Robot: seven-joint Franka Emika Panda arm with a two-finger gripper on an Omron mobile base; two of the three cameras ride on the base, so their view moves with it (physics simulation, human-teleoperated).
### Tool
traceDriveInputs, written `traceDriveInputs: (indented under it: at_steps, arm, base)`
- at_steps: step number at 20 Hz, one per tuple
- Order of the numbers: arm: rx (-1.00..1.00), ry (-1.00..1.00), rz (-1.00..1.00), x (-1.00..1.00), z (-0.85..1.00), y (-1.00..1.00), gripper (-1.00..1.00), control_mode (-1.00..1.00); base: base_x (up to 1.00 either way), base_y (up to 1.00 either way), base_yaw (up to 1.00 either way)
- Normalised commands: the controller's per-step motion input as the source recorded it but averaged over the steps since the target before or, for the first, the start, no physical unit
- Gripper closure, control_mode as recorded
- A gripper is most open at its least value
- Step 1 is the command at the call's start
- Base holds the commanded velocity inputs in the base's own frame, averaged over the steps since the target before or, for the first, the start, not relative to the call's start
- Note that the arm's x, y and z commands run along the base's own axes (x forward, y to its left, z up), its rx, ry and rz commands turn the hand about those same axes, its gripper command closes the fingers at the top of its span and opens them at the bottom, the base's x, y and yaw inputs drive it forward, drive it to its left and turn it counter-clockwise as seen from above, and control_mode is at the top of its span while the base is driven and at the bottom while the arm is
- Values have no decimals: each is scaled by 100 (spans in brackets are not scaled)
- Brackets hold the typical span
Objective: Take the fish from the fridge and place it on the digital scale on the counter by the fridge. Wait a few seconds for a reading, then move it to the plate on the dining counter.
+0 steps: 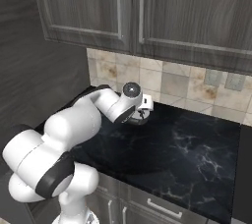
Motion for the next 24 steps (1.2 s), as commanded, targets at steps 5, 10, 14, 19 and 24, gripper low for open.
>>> traceDriveInputs:
  at_steps: [5,10,14,19,24]
  arm:
    - [0,0,0,0,0,0,-100,-100]
    - [0,0,0,0,0,0,-100,-100]
    - [0,0,0,0,0,0,-100,-100]
    - [0,0,0,0,0,0,-100,-100]
    - [0,0,0,0,0,0,-100,-100]
  base:
    - [0,0,0]
    - [0,0,0]
    - [0,0,0]
    - [0,0,0]
    - [0,0,0]
